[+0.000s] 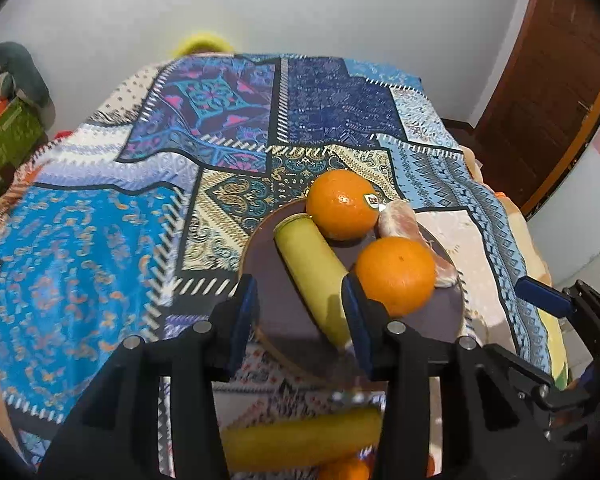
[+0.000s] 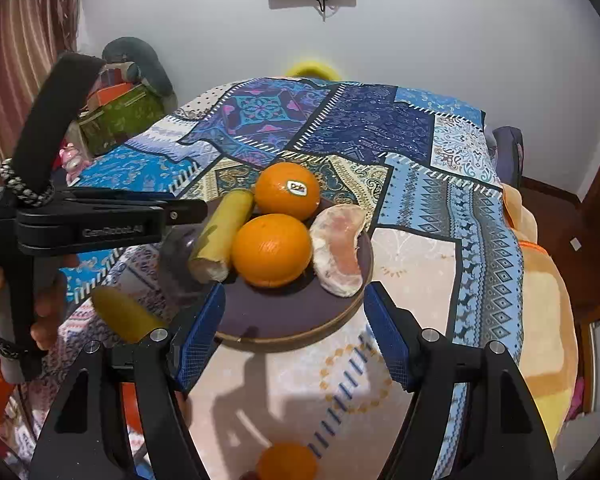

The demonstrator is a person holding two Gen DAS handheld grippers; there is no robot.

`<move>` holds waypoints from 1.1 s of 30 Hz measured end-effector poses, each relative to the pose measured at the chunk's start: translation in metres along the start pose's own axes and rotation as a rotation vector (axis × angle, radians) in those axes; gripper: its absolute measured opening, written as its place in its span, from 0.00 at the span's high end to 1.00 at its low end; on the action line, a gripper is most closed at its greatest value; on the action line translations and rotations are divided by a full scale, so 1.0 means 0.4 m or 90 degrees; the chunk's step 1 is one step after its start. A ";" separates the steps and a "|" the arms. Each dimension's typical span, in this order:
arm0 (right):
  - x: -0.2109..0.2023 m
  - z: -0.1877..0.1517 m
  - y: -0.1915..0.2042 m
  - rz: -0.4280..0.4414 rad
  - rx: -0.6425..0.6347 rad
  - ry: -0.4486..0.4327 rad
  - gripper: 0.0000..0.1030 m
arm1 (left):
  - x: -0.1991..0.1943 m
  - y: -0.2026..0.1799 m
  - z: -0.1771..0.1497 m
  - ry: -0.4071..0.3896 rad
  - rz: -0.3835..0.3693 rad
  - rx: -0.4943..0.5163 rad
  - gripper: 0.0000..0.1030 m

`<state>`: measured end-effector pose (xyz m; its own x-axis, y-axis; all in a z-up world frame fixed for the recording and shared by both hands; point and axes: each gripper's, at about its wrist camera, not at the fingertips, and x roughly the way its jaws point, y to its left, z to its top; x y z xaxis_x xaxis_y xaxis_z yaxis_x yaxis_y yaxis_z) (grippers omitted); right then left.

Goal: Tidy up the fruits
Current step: 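Open both tools and withdraw them from the plate, then grasp the red tomato with the right tool while the left tool grasps the long yellow cucumber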

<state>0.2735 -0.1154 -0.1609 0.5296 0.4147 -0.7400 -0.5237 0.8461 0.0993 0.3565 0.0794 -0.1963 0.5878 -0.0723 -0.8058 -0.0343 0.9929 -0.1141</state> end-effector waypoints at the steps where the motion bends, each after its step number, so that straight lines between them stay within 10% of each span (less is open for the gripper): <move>1: -0.009 -0.003 0.007 0.001 -0.001 -0.001 0.33 | -0.015 0.001 -0.007 -0.003 0.001 0.003 0.57; 19: -0.083 -0.110 0.141 0.010 0.002 0.036 0.31 | -0.273 0.056 -0.236 -0.030 0.031 0.053 0.32; 33: 0.013 -0.167 0.204 0.027 -0.010 0.117 0.38 | -0.202 0.122 -0.300 0.030 0.017 0.043 0.28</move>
<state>0.1890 -0.0665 -0.2011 0.3771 0.3812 -0.8441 -0.5540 0.8232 0.1242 0.2101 0.1221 -0.2065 0.5482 -0.0479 -0.8350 0.0060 0.9986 -0.0534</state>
